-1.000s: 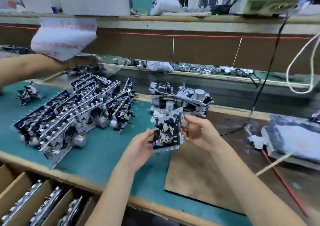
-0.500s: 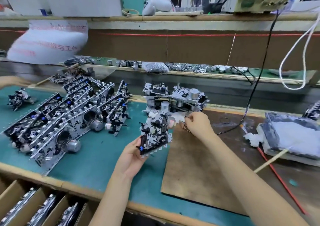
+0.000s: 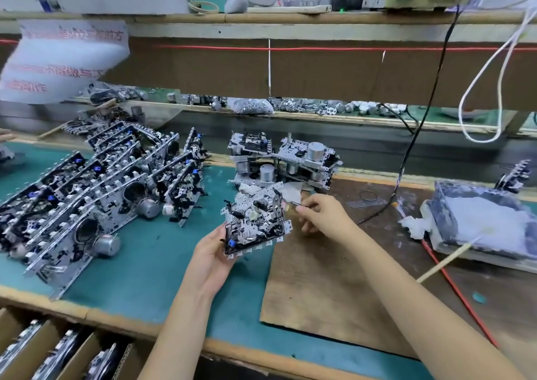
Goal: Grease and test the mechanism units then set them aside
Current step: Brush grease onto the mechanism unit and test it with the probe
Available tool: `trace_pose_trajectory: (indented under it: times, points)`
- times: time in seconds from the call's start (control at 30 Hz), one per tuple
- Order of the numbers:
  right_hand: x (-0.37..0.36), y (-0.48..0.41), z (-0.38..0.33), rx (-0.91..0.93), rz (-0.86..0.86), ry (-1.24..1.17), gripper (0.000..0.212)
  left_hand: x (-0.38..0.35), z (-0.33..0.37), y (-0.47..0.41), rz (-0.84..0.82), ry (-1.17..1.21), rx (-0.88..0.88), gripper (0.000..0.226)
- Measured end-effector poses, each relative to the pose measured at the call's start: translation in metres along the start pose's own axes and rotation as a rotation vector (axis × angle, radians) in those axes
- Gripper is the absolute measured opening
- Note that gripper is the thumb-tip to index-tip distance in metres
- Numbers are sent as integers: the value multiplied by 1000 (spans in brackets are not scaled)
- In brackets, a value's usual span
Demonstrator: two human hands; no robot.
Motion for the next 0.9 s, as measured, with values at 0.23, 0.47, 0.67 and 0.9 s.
trace_pose_trajectory:
  times: [0.23,0.47,0.67,0.9]
  points:
    - [11,18,-17,101,-161,-30,24,3,-1,-2,26,-28,-12,32]
    - [19,21,-22,143,-95,15,33,3,0,-1,33,-17,-17,34]
    - [21,24,-23,138,-44,131,45,2,1,0,18,-30,-12,32]
    - [23,34,-24,150,-32,127,55,2,2,3,20,-14,-14,32]
Point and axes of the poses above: each hand's wrist, its own y-axis away from the middle knuckle, its own x-axis out of the back of the hand, z = x × y, the point moved 9 cm from there along -y, towards the middle knuckle, and after that the axes turned 3 degrees about -x, right-handed, at the moved point
